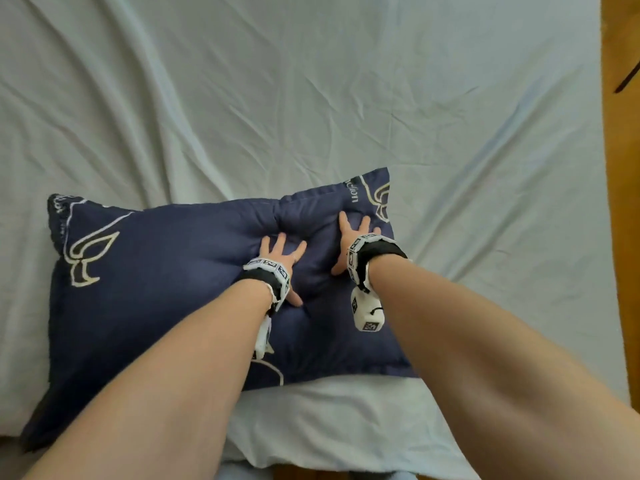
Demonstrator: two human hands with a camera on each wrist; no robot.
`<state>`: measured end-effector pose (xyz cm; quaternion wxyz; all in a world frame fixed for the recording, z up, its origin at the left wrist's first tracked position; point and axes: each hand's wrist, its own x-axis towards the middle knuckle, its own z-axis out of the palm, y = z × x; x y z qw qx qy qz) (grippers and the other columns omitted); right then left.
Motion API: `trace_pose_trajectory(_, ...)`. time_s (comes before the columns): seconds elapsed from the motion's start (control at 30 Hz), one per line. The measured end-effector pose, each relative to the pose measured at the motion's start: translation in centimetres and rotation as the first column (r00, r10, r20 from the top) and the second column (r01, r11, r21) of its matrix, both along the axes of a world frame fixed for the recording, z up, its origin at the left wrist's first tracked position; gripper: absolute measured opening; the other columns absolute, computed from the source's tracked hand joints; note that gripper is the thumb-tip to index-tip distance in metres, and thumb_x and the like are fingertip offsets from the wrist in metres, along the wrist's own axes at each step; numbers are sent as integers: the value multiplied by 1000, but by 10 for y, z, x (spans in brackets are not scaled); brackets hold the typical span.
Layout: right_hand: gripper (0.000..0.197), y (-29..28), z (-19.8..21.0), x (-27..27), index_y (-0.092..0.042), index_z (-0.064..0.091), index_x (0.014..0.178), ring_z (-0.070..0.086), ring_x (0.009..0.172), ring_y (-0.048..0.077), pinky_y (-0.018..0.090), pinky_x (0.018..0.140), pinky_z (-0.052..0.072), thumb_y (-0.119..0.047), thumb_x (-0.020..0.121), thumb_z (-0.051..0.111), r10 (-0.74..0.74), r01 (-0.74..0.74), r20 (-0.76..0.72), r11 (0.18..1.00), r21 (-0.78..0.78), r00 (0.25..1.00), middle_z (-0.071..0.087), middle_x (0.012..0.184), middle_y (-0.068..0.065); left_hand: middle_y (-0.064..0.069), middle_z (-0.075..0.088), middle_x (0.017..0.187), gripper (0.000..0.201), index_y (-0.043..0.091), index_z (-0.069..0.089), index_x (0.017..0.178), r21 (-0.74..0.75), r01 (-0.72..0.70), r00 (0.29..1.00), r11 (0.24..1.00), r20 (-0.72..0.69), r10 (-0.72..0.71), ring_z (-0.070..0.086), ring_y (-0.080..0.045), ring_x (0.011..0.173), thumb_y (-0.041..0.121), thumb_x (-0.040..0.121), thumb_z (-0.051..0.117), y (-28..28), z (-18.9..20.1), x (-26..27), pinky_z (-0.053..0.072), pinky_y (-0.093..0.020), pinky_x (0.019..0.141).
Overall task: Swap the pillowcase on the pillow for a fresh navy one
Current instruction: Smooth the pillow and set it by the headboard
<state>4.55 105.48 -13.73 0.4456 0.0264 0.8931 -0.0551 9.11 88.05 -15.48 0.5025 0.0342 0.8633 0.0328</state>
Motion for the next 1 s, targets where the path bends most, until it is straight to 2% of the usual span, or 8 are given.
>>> trace_pose_trajectory(0.2, 149, 8, -37, -42, -28, -25, 151, -3, 148, 47, 58, 118, 12, -51, 57, 87, 115, -118, 85, 993, 25, 990, -20, 158, 25, 3, -37, 153, 140, 47, -20, 146, 8, -48, 999, 999, -5, 48, -24, -32, 145, 54, 55, 87, 16, -30, -23, 29, -72, 101)
trace_pose_trajectory(0.4, 137, 7, -49, -77, -31, -16, 152, 7, 146, 46, 59, 115, 18, -55, 56, 80, 118, -119, 20, 992, 46, 993, -2, 159, 24, 4, -39, 151, 142, 48, -27, 142, 13, -35, 998, 999, -53, 36, -26, -31, 144, 57, 53, 84, 15, -48, -62, 35, -69, 99)
trace_pose_trajectory(0.53, 124, 0, -53, -85, -27, -12, 154, 6, 146, 47, 59, 117, 16, -47, 70, 77, 63, -65, 37, 997, 47, 997, -1, 158, 27, 5, -40, 151, 139, 50, -26, 142, 23, -81, 994, 996, -75, 83, -29, -30, 143, 53, 56, 83, 21, -53, -74, 31, -72, 99)
trace_pose_trajectory(0.6, 126, 5, -49, -81, -25, -2, 154, 13, 145, 46, 55, 117, 18, -45, 63, 83, 58, -58, 20, 998, 11, 998, 8, 157, 25, 5, -37, 152, 140, 50, -24, 143, 25, -59, 993, 998, -97, 61, -26, -30, 144, 54, 54, 84, 20, -49, -67, 31, -71, 100)
trace_pose_trajectory(0.73, 103, 25, -32, -33, -21, 38, 141, 47, 130, 35, 38, 108, 36, -44, 55, 89, 64, -55, 106, 995, -86, 992, 49, 142, 14, 2, -18, 157, 139, 47, -13, 145, 53, 25, 1000, 998, -10, -24, -9, -35, 145, 54, 46, 84, 17, -28, -17, 33, -66, 103)
trace_pose_trajectory(0.8, 115, 25, -33, -8, -21, 29, 149, 43, 134, 37, 40, 112, 35, -46, 54, 89, 74, -63, 145, 995, -81, 987, 41, 149, 16, 0, -18, 157, 138, 45, -13, 146, 50, 65, 998, 997, 18, -66, -9, -37, 145, 56, 47, 82, 17, -24, -1, 31, -65, 105)
trace_pose_trajectory(0.9, 139, 18, -56, -5, -27, -5, 155, 15, 146, 46, 51, 118, 22, -48, 55, 89, 37, -32, 125, 999, -44, 991, 1, 160, 23, 5, -29, 155, 142, 46, -19, 146, 42, 35, 999, 998, 20, -36, -22, -32, 145, 55, 50, 85, 19, -40, -9, 26, -73, 103)
trace_pose_trajectory(1.0, 139, 15, -59, -14, -30, -7, 154, 10, 145, 49, 54, 118, 20, -47, 56, 89, 31, -31, 68, 1000, -6, 997, -4, 159, 23, 4, -28, 156, 145, 44, -21, 146, 52, 43, 998, 998, -52, -40, -22, -31, 145, 56, 48, 86, 20, -43, -16, 20, -73, 105)
